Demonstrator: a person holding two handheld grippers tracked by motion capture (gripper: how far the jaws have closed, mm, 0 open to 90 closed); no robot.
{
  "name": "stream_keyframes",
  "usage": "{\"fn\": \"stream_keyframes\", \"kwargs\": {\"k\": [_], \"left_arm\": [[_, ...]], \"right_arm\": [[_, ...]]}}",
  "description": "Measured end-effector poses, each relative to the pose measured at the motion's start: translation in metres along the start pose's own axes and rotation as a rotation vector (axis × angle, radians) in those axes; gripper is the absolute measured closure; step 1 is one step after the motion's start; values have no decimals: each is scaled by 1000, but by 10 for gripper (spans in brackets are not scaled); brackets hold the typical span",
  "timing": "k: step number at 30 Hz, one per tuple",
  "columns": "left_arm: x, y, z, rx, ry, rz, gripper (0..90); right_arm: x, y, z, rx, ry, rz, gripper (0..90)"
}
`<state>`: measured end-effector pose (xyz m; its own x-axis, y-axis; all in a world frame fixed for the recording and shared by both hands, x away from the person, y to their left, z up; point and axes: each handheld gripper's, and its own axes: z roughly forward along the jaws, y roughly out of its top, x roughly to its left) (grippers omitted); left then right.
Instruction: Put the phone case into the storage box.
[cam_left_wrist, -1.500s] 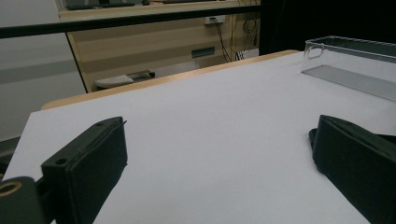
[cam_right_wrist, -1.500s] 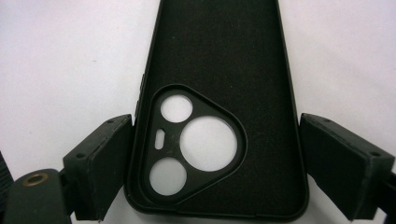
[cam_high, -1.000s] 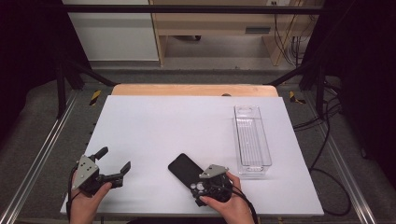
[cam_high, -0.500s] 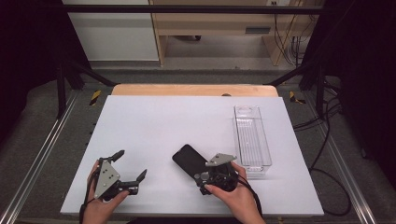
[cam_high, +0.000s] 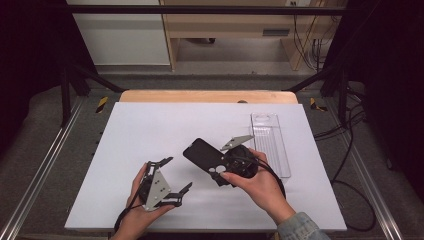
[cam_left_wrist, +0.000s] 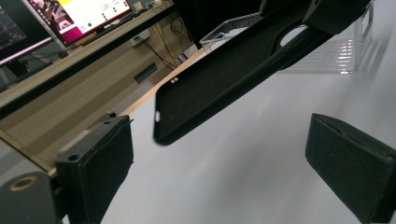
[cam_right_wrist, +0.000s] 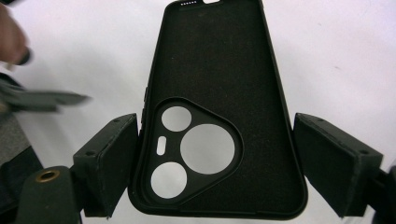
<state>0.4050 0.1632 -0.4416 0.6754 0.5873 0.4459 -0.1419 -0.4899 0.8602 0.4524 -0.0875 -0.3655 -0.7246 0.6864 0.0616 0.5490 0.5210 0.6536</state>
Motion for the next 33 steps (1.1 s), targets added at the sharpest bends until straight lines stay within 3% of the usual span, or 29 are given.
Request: {"fn": "stream_keyframes", "kwargs": {"k": [2,6,10,17,24,30,33], "left_arm": [[-5,1,2,-6,22,26,93],[-14,1,-3,2,55,150,124],[-21,-3,-1,23,61,226,175],[-27,-2,-3,21,97,287,315],[-29,-6,-1,51,100,353,465],[-28,-6,-2,92,95,384,700],[-29,-6,-3,105,94,413,745]], "right_arm": [[2,4,-1,15,10,-10,169],[10,8,3,41,38,-32,168],[19,11,8,64,60,-62,168],[28,12,10,69,80,-82,167],[33,12,12,79,105,-91,164],[37,15,15,94,137,-94,162],[36,17,16,91,150,-87,155]]}}
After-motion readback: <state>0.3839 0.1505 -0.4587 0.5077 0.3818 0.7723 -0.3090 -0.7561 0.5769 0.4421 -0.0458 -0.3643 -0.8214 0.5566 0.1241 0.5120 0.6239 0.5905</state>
